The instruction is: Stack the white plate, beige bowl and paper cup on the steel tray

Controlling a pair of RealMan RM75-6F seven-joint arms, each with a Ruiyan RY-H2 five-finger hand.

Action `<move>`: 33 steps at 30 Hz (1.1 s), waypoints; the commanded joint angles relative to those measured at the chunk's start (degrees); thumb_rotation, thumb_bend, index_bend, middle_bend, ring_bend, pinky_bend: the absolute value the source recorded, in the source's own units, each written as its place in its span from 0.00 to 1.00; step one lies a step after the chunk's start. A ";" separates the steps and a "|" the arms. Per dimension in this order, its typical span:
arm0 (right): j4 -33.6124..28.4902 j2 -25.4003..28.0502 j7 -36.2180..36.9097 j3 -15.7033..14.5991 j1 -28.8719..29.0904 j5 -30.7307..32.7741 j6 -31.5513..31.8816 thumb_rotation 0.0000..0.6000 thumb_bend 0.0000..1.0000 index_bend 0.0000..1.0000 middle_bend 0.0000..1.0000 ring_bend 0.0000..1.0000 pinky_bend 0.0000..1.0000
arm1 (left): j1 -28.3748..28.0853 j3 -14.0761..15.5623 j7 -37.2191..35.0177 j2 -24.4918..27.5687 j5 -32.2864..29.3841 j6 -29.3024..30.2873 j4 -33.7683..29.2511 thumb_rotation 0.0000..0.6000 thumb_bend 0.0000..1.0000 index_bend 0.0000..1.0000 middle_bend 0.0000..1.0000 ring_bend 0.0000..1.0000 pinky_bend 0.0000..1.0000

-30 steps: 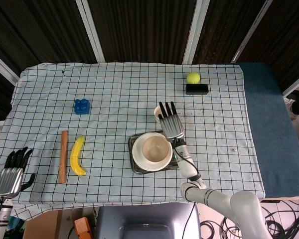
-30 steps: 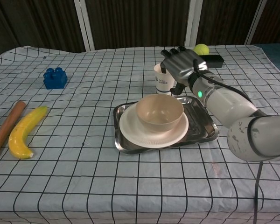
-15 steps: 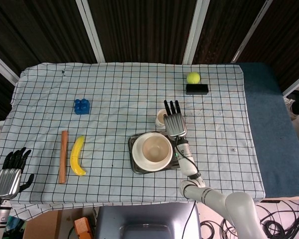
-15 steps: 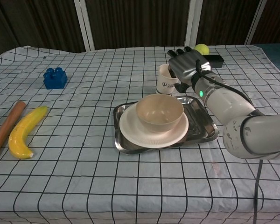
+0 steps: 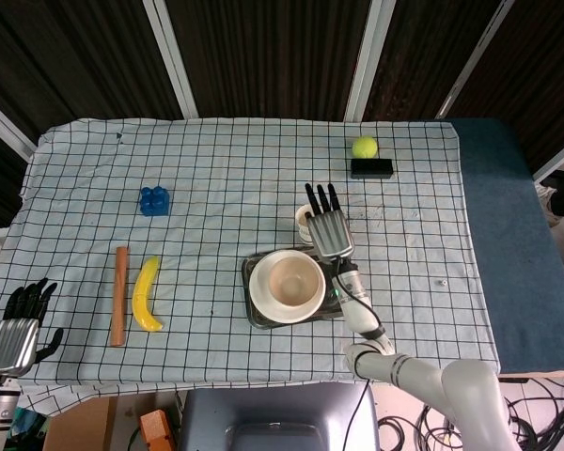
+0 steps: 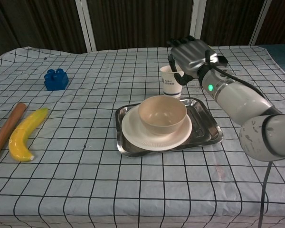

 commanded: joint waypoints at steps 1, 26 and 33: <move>-10.19 6.04 2.77 -2.05 -3.23 -4.22 4.90 1.00 0.45 0.54 0.00 0.00 0.00 | -0.03 0.06 0.19 -0.10 0.11 0.03 -0.07 1.00 0.39 0.00 0.00 0.00 0.00; -30.01 14.32 0.28 -15.54 -10.97 -23.48 14.54 1.00 0.46 0.57 0.00 0.00 0.00 | 0.35 0.56 2.11 -0.11 0.73 0.88 -1.58 1.00 0.39 0.00 0.00 0.00 0.00; -23.83 10.71 1.98 -16.13 -12.06 -22.84 12.51 1.00 0.46 0.56 0.00 0.00 0.00 | 0.56 0.63 2.25 -0.06 0.47 0.53 -1.79 1.00 0.39 0.00 0.00 0.00 0.00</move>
